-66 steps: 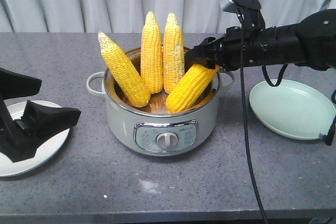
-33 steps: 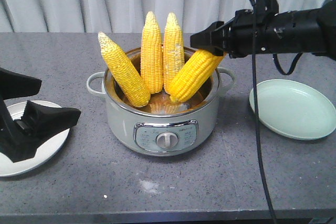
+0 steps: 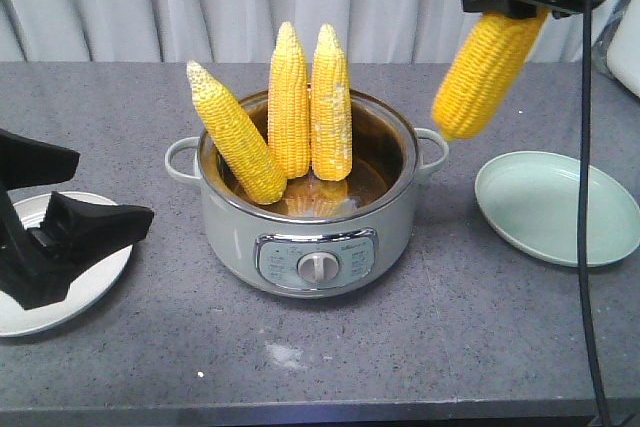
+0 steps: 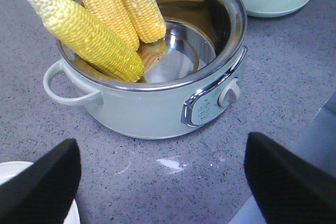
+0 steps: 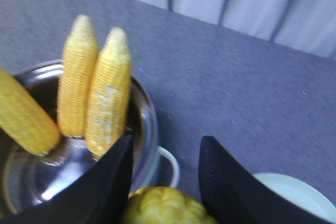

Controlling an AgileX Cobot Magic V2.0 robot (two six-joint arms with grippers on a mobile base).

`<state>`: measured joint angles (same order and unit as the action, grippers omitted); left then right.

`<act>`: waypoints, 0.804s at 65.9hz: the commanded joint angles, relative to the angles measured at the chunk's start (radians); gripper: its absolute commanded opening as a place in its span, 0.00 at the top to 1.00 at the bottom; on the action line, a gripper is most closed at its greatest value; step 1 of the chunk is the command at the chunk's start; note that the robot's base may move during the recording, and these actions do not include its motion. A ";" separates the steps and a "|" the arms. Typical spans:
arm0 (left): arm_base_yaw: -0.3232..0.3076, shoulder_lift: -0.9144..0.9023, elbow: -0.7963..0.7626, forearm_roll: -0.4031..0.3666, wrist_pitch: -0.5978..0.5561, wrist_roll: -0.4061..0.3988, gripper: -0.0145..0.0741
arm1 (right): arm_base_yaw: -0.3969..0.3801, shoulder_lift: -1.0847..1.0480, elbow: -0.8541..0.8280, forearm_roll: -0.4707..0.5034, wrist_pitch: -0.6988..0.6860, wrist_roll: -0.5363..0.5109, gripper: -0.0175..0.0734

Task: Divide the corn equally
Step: 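Carry the corn cob to the pale green plate and release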

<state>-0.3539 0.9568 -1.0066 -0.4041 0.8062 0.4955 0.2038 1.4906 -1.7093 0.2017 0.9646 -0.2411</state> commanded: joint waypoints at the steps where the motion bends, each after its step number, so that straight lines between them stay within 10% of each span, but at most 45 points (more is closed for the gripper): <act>1: -0.006 -0.006 -0.030 -0.025 -0.059 -0.002 0.17 | 0.001 -0.035 -0.037 -0.176 0.000 0.112 0.56; 11: -0.006 -0.006 -0.030 -0.024 -0.059 -0.002 0.17 | -0.016 -0.014 -0.037 -0.329 0.069 0.180 0.54; 53: -0.006 -0.006 -0.030 -0.024 -0.060 -0.002 0.17 | -0.249 0.210 -0.038 -0.257 0.201 0.132 0.53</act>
<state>-0.3539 0.9568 -1.0066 -0.4021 0.8062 0.4955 -0.0372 1.7227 -1.7175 -0.0593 1.2007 -0.0935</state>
